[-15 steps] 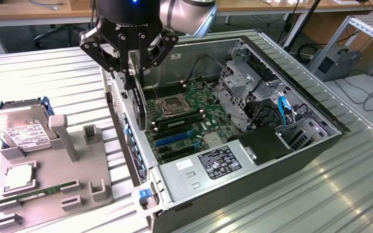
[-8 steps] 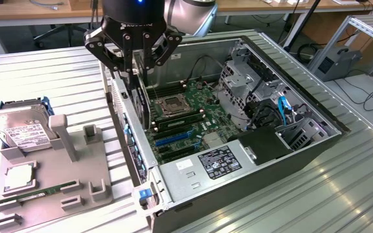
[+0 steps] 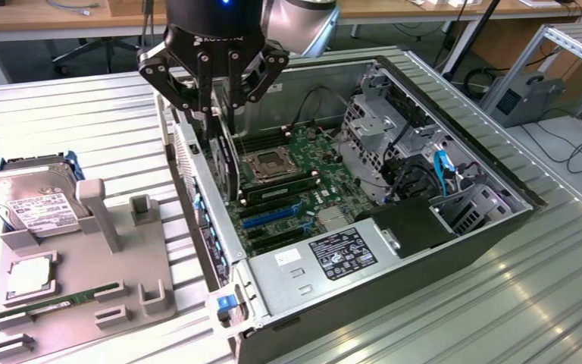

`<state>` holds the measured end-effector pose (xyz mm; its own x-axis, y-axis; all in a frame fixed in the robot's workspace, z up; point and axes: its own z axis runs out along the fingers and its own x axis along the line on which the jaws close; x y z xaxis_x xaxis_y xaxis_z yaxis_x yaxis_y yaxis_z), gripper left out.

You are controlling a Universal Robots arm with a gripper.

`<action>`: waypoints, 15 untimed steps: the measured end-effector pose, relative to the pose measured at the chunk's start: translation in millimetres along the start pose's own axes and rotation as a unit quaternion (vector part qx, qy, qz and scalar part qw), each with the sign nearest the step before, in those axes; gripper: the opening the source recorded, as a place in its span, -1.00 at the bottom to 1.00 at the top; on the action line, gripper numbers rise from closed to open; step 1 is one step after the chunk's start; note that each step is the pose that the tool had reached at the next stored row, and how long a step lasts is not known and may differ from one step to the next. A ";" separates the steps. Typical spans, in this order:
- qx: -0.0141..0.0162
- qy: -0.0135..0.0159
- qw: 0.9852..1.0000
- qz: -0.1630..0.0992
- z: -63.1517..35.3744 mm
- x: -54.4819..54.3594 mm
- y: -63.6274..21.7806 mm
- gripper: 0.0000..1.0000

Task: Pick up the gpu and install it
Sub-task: 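Pick up the gpu and move the gpu toward the slot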

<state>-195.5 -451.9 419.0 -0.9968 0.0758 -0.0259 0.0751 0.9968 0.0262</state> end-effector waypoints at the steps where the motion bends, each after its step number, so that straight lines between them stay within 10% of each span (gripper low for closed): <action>1: 0.000 0.000 1.000 0.000 0.0 -0.6 0.0 -0.48; 15: 0.001 0.000 1.000 0.000 0.5 -9.7 0.7 -0.48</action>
<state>-185.8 -452.0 418.8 -0.9968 0.0757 -0.0261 0.0751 0.9969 0.0235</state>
